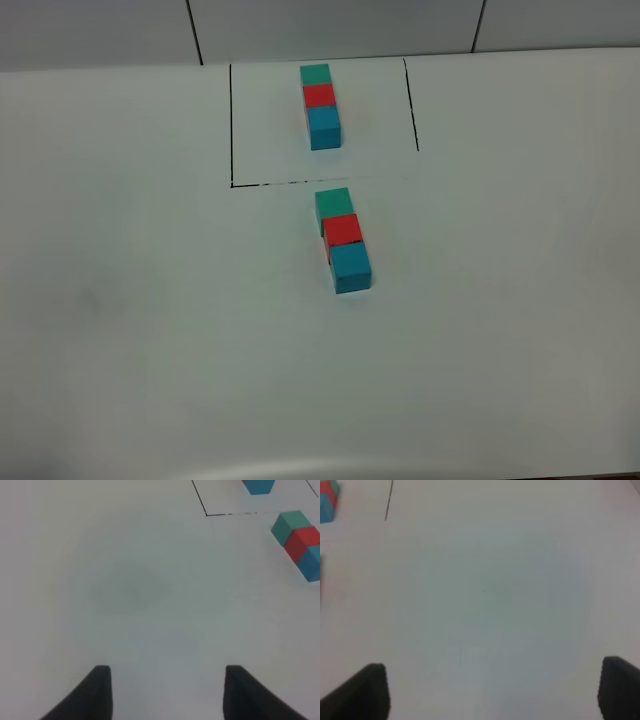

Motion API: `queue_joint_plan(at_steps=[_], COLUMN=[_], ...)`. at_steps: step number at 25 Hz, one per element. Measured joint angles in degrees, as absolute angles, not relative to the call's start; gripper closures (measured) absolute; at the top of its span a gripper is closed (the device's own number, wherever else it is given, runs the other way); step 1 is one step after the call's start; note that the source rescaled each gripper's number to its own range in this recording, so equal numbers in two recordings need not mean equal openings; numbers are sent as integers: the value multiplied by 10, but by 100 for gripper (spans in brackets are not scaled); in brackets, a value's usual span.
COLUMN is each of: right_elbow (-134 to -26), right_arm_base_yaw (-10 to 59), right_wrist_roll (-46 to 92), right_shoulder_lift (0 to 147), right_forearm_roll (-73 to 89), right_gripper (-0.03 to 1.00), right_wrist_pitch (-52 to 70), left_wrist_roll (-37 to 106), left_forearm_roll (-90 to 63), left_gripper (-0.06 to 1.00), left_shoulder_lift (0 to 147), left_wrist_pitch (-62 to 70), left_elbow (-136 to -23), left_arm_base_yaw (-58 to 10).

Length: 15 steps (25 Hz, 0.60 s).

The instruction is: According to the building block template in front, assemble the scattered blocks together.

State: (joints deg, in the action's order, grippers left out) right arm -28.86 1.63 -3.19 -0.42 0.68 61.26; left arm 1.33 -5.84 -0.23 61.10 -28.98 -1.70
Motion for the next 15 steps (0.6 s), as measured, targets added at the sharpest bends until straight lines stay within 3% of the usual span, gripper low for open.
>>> queue_joint_plan(at_steps=[15], right_elbow=[-289], right_arm_base_yaw=[16], right_wrist_roll=[-62], right_shoulder_lift=[-4], right_forearm_roll=[-11], right_gripper=[26], right_wrist_pitch=[612], left_wrist_roll=[13], left_forearm_roll=[-58], left_gripper=[84], left_shoulder_lift=[-2], left_wrist_pitch=[611], left_elbow=[-290], left_arm_base_yaw=[-17])
